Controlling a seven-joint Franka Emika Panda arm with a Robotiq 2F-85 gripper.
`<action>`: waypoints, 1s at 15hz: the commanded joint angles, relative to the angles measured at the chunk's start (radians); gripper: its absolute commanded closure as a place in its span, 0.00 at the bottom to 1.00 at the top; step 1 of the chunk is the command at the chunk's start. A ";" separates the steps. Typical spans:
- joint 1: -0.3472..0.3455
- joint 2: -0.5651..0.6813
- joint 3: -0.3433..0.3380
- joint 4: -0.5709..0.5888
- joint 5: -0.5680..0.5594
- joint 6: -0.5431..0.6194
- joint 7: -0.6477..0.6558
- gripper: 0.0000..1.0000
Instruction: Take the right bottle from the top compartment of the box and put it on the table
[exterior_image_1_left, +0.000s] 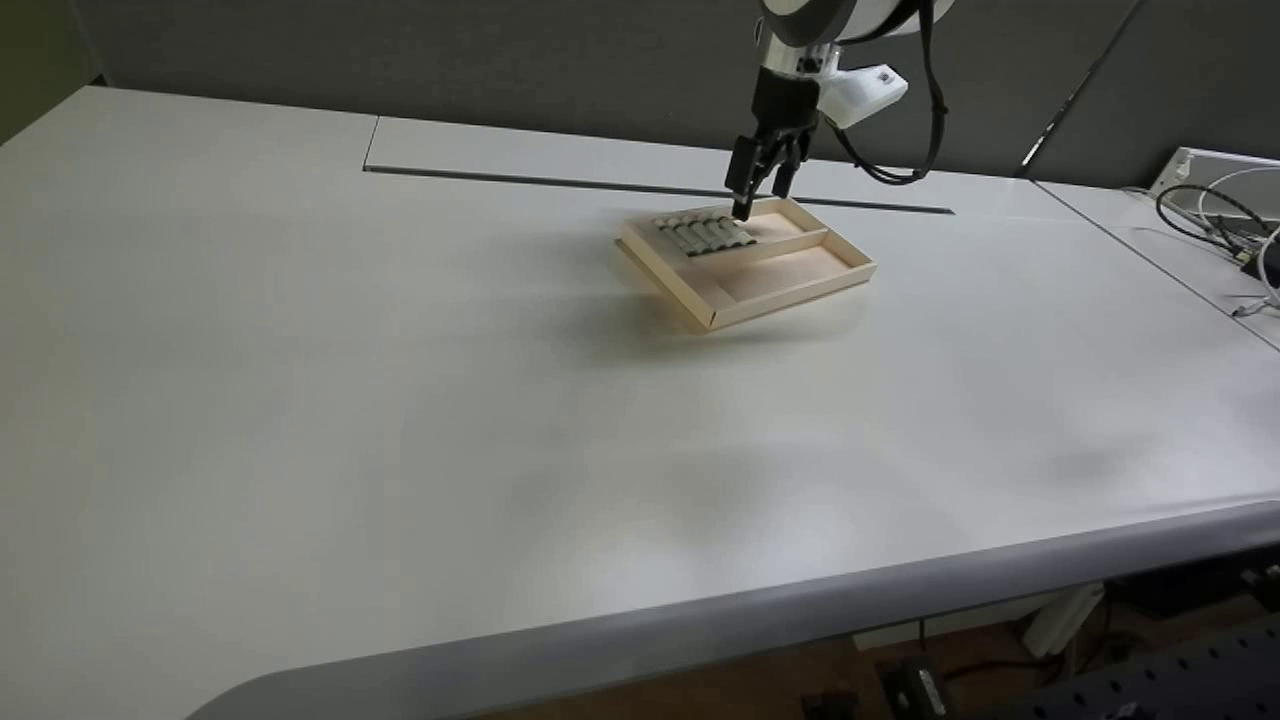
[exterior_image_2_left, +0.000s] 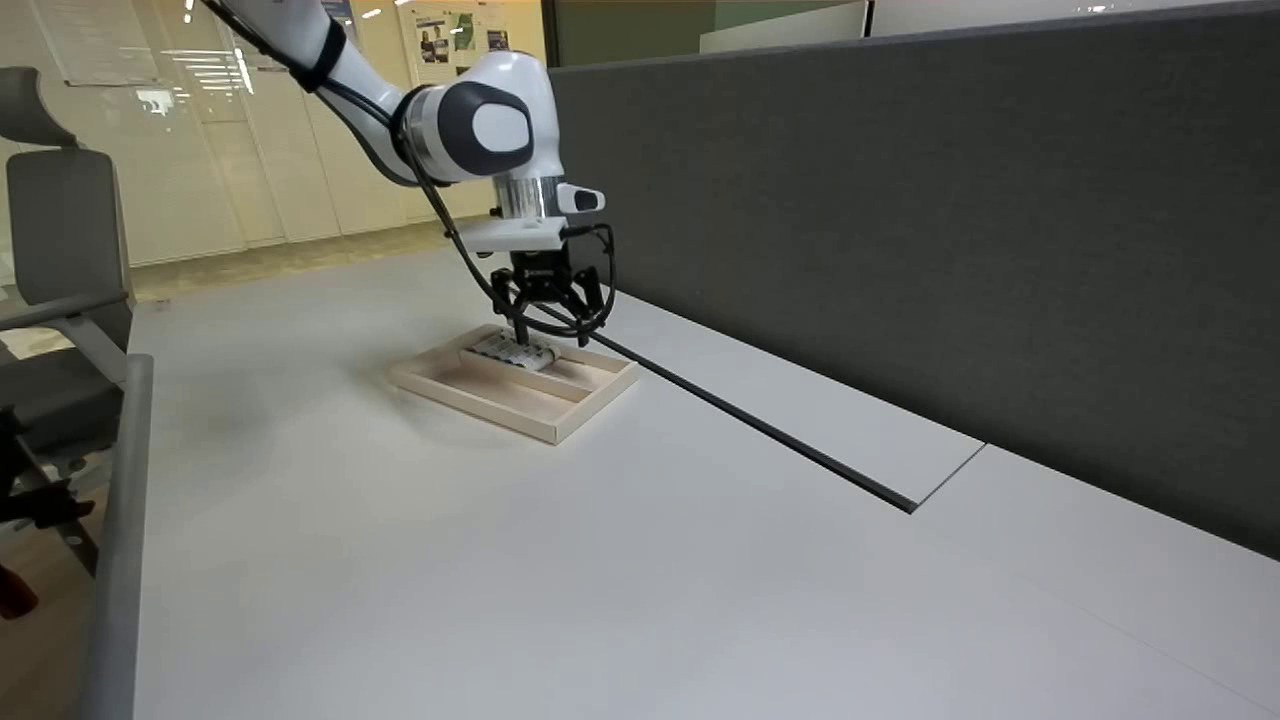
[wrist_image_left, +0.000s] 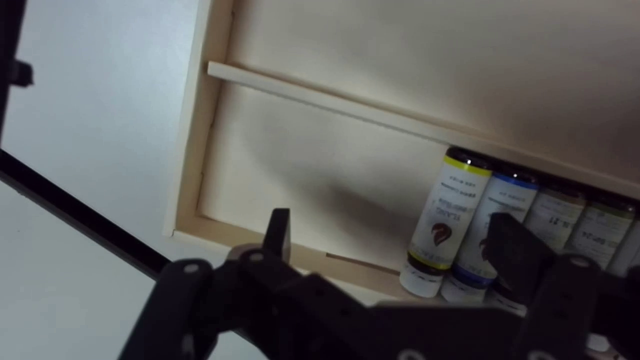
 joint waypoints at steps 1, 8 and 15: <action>0.007 0.037 -0.005 0.059 -0.018 -0.019 0.004 0.00; 0.010 0.072 -0.007 0.084 -0.017 -0.024 0.004 0.00; 0.006 0.077 -0.019 0.093 -0.019 -0.027 0.006 0.00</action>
